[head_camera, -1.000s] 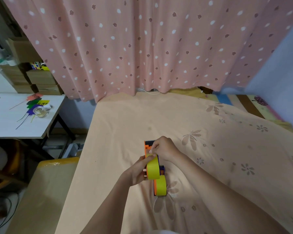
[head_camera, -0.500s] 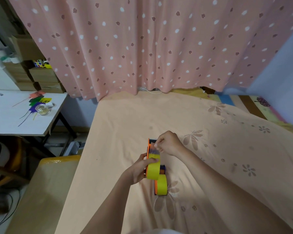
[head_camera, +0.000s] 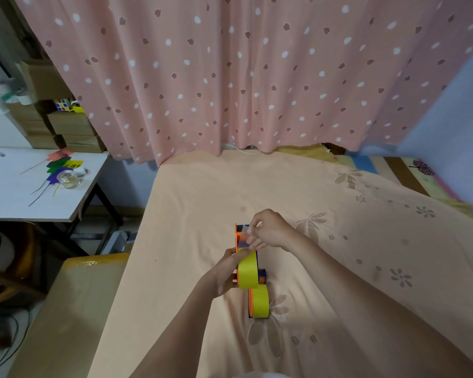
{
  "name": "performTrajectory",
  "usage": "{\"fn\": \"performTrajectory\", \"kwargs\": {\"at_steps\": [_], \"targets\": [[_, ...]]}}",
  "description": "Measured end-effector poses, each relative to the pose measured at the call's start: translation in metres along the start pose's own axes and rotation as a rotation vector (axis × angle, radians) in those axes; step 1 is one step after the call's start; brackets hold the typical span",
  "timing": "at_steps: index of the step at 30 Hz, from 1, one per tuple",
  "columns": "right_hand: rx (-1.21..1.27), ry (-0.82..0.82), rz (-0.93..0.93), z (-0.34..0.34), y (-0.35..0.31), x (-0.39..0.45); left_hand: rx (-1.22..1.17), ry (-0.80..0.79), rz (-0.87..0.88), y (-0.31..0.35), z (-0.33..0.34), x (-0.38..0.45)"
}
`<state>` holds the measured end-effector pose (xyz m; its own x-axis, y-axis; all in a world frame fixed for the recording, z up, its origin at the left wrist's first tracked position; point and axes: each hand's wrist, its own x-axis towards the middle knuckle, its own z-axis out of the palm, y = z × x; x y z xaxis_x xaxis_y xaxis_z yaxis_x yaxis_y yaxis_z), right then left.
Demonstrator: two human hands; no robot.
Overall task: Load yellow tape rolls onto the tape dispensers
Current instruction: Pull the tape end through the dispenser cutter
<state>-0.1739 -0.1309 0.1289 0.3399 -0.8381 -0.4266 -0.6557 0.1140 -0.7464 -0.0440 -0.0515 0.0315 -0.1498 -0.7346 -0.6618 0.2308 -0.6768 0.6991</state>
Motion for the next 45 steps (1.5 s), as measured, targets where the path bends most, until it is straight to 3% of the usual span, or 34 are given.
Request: {"fn": "performTrajectory", "kwargs": {"at_steps": [8, 23, 31, 45], "targets": [[0.007, 0.152, 0.066, -0.004, -0.001, 0.004, -0.099, -0.015, 0.039, -0.002, 0.001, -0.002], [-0.020, 0.196, 0.112, -0.018, -0.014, 0.018, -0.031, -0.048, 0.078, -0.010, -0.009, -0.004], [-0.058, 0.161, 0.134, -0.026, -0.018, 0.023, -0.009, -0.085, 0.094, -0.018, -0.011, -0.003], [-0.226, -0.012, -0.062, -0.023, -0.027, 0.036, 0.077, -0.157, 0.053, -0.021, -0.010, -0.006]]}}
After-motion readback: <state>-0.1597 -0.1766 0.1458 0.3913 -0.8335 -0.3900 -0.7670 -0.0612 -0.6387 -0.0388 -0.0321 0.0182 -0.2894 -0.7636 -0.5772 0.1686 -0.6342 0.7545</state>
